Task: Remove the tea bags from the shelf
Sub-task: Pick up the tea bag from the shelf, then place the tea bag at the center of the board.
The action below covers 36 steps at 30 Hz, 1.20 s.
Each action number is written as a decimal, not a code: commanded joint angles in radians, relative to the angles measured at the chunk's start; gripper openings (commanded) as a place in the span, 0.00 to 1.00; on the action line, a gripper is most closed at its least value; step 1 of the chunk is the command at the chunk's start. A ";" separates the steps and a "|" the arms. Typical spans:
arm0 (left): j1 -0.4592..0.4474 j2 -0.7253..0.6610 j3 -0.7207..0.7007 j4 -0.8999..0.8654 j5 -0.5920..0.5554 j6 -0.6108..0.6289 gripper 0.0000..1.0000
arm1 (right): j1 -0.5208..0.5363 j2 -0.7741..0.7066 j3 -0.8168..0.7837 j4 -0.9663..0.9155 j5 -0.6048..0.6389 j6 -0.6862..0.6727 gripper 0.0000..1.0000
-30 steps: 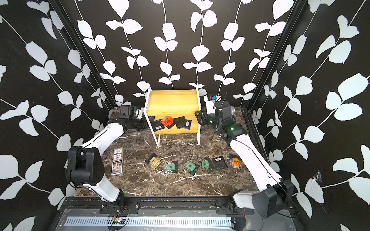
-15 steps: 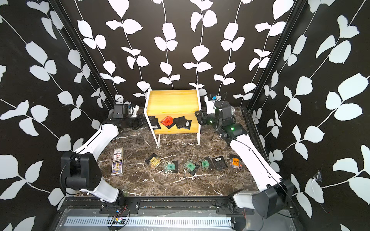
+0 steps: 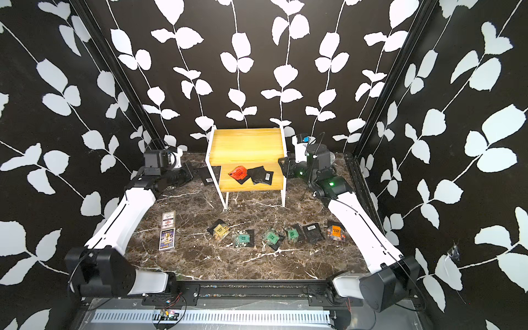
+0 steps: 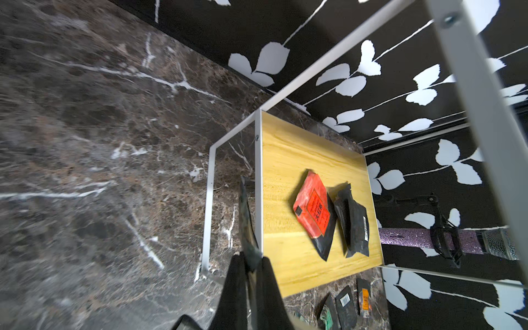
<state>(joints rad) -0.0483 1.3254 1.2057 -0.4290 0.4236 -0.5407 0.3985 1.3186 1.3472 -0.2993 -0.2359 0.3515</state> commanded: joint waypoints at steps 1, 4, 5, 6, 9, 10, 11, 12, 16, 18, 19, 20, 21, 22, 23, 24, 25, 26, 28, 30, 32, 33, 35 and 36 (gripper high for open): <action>0.008 -0.065 -0.055 -0.053 -0.052 0.017 0.00 | -0.003 -0.010 -0.004 0.041 0.026 -0.002 0.44; 0.008 -0.116 -0.104 -0.070 -0.083 0.008 0.00 | -0.003 -0.006 -0.004 0.046 0.023 -0.002 0.44; 0.009 -0.136 -0.123 -0.076 -0.095 0.004 0.00 | -0.003 -0.006 -0.005 0.045 0.022 -0.002 0.44; 0.008 -0.151 -0.140 -0.079 -0.102 0.000 0.00 | -0.002 -0.006 -0.006 0.046 0.023 -0.003 0.44; 0.010 -0.202 -0.199 -0.098 -0.136 -0.011 0.00 | -0.003 -0.007 -0.012 0.051 0.019 -0.002 0.44; 0.009 -0.214 -0.221 -0.101 -0.146 -0.013 0.00 | -0.002 -0.007 -0.014 0.051 0.019 -0.002 0.44; 0.007 -0.231 -0.243 -0.110 -0.160 -0.016 0.00 | -0.002 -0.008 -0.014 0.053 0.017 -0.003 0.44; 0.008 -0.241 -0.263 -0.111 -0.168 -0.020 0.00 | -0.002 -0.007 -0.015 0.054 0.016 -0.002 0.44; 0.010 -0.274 -0.356 -0.091 -0.203 -0.040 0.00 | -0.003 -0.007 -0.016 0.060 0.012 -0.002 0.44; 0.008 -0.275 -0.392 -0.071 -0.218 -0.048 0.00 | -0.003 -0.003 -0.019 0.061 0.009 -0.003 0.44; 0.010 -0.272 -0.411 -0.057 -0.222 -0.052 0.00 | -0.003 -0.001 -0.017 0.063 0.007 -0.002 0.44; 0.008 -0.266 -0.429 -0.039 -0.224 -0.055 0.00 | -0.003 0.000 -0.019 0.063 0.005 -0.002 0.44; 0.011 -0.260 -0.443 -0.025 -0.227 -0.059 0.00 | -0.003 0.001 -0.018 0.063 0.006 -0.001 0.44; 0.009 -0.251 -0.456 -0.014 -0.234 -0.060 0.00 | -0.002 0.002 -0.016 0.063 0.005 -0.001 0.44; 0.009 -0.241 -0.465 0.001 -0.238 -0.059 0.00 | -0.003 0.000 -0.017 0.062 0.006 -0.001 0.44; 0.009 -0.234 -0.473 0.015 -0.243 -0.060 0.00 | -0.003 0.002 -0.016 0.063 0.005 -0.002 0.44; 0.010 -0.225 -0.481 0.027 -0.250 -0.062 0.00 | -0.002 0.002 -0.017 0.063 0.005 0.000 0.44; 0.008 -0.216 -0.487 0.037 -0.258 -0.061 0.00 | -0.003 0.002 -0.017 0.060 0.006 0.000 0.44; 0.009 -0.200 -0.494 0.048 -0.274 -0.058 0.00 | -0.004 0.000 -0.016 0.058 0.006 0.000 0.44; 0.008 -0.193 -0.504 0.064 -0.293 -0.054 0.00 | -0.003 -0.005 -0.017 0.057 0.010 0.000 0.44; 0.008 -0.191 -0.522 0.082 -0.308 -0.054 0.00 | -0.003 -0.006 -0.019 0.057 0.011 0.000 0.44; 0.009 -0.189 -0.527 0.085 -0.321 -0.053 0.00 | -0.003 -0.008 -0.020 0.057 0.012 0.001 0.44; 0.008 -0.178 -0.534 0.080 -0.347 -0.051 0.00 | -0.002 -0.008 -0.019 0.057 0.012 0.003 0.44; 0.008 -0.174 -0.537 0.079 -0.352 -0.048 0.00 | -0.002 -0.006 -0.019 0.058 0.011 0.004 0.44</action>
<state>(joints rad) -0.0433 1.1439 0.6842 -0.3706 0.1204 -0.5949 0.3985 1.3186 1.3453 -0.2943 -0.2394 0.3519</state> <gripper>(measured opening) 0.047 0.438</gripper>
